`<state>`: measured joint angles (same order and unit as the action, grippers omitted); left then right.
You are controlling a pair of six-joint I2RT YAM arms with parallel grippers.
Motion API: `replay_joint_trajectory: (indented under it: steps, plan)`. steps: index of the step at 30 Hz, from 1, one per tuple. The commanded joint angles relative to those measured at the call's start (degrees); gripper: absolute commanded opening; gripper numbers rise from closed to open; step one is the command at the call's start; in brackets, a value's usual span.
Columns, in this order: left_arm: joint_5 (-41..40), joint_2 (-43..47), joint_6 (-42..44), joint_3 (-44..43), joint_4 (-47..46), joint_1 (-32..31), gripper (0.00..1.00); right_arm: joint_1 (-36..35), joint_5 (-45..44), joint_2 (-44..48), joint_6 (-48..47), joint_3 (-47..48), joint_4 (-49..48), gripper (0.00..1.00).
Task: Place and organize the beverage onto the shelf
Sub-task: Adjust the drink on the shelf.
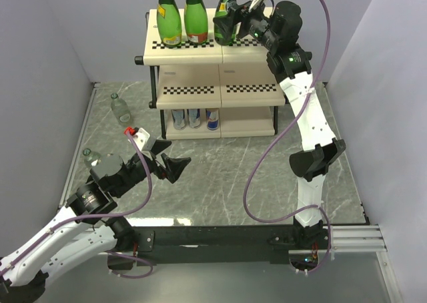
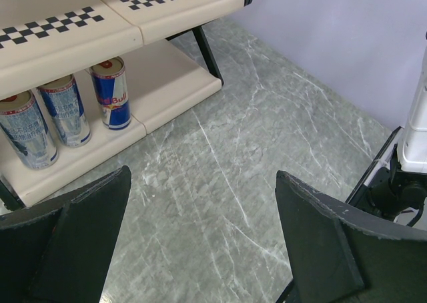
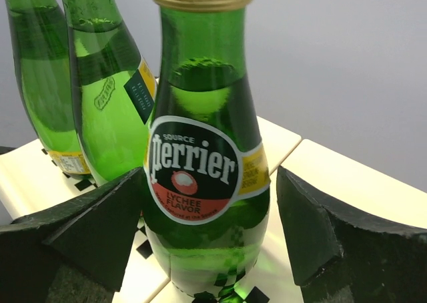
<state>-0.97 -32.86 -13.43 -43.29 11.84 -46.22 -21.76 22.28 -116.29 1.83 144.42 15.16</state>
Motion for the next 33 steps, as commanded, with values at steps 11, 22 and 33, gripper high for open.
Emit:
replay_joint_trajectory:
  steps: [11, 22, 33]
  plan:
    - [-0.35, 0.78, -1.07, 0.05, -1.64, 0.16, 0.95, -0.83, 1.45, 1.42, -0.16, 1.13, -1.36, 0.68]
    - [-0.61, 1.57, -1.42, 0.22, -1.03, 0.16, 0.95, -2.59, 0.13, 0.10, -1.03, 2.09, -1.97, 0.65]
    - [-0.43, 1.13, -1.07, 0.05, -1.29, 0.16, 0.95, -2.68, -1.71, 0.36, -1.30, 1.22, -1.53, 0.78]
